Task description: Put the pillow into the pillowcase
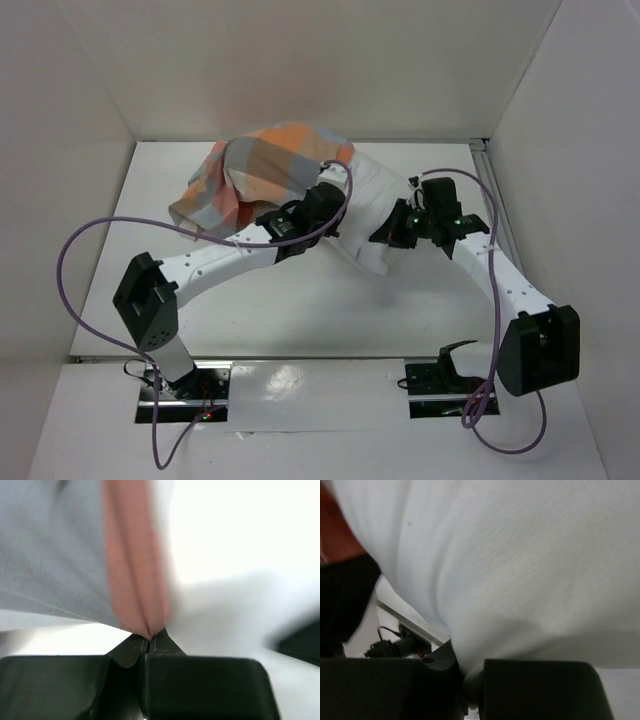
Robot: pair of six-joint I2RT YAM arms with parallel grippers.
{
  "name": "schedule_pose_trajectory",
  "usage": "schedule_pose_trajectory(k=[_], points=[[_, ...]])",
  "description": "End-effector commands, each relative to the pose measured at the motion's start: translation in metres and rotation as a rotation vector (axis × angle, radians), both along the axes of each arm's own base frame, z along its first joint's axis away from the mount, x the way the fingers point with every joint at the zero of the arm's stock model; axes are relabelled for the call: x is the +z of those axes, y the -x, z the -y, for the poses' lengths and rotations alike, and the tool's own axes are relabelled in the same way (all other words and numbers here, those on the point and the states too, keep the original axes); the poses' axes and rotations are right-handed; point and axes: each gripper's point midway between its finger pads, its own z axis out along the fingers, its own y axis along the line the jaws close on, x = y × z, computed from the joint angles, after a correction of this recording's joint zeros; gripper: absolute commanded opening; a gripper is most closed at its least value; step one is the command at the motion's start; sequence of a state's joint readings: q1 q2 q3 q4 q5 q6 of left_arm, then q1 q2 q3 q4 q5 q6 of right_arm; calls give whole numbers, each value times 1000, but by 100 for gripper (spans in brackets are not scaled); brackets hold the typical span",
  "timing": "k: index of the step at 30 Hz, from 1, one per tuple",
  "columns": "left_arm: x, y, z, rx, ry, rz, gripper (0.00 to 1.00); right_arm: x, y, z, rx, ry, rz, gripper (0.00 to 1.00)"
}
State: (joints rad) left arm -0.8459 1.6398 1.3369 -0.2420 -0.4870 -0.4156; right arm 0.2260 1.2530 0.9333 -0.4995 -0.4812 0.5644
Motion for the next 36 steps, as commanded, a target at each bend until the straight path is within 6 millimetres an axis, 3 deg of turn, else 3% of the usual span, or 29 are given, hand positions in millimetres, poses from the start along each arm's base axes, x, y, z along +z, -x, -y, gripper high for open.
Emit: schedule_pose_trajectory(k=[1, 3, 5, 7, 8, 10, 11, 13, 15, 16, 17, 20, 22, 24, 26, 27, 28, 29, 31, 32, 33, 35, 36], points=[[84, 51, 114, -384, 289, 33, 0, 101, -50, -35, 6, -203, 311, 0], [108, 57, 124, -443, 342, 48, 0, 106, -55, -32, -18, -191, 330, 0], [142, 45, 113, -438, 399, 100, 0, 108, -57, -25, -45, -181, 337, 0], [158, 30, 100, -439, 407, 122, 0, 109, -59, -13, -68, -165, 347, 0], [184, 25, 95, -433, 424, 164, 0, 114, -56, -12, -61, -155, 349, 0], [194, 23, 81, -432, 380, 158, 0, 116, -56, -1, -77, -96, 370, 0], [211, 26, 78, -437, 386, 181, 0, 124, -52, 7, -89, -72, 393, 0], [227, 39, 58, -419, 375, 183, 0, 124, -43, 21, -95, 26, 398, 0], [236, 58, 47, -417, 379, 199, 0, 125, -22, 32, -86, 89, 381, 0], [257, 79, 35, -430, 425, 222, 0, 123, -14, 37, -68, 129, 388, 0], [260, 96, 33, -451, 434, 202, 0, 130, -1, 42, -66, 143, 411, 0], [281, 137, 24, -493, 491, 165, 0, 114, 41, 53, -33, 200, 335, 0], [288, 153, 25, -523, 509, 142, 0, 116, 57, 54, -13, 199, 318, 0], [310, 166, 18, -551, 556, 135, 0, 120, 76, 53, 9, 181, 304, 0], [309, 180, 16, -591, 557, 69, 0, 120, 96, 52, 34, 167, 263, 0], [329, 186, 10, -605, 581, 92, 0, 119, 102, 53, 37, 171, 240, 0], [311, 185, 16, -595, 536, 14, 0, 119, 114, 56, 47, 183, 205, 0], [310, 187, 18, -600, 532, -13, 0, 119, 120, 57, 49, 187, 185, 0], [310, 169, 13, -567, 539, -46, 0, 113, 129, 59, 58, 200, 107, 0], [293, 158, 22, -562, 524, -107, 0, 112, 129, 59, 50, 196, 76, 0], [280, 135, 16, -502, 507, -125, 0, 111, 126, 55, 53, 185, 37, 0], [238, 102, 19, -447, 470, -213, 0, 109, 119, 48, 53, 150, -7, 0], [214, 76, 26, -419, 448, -246, 0, 104, 113, 44, 54, 132, -28, 3]])
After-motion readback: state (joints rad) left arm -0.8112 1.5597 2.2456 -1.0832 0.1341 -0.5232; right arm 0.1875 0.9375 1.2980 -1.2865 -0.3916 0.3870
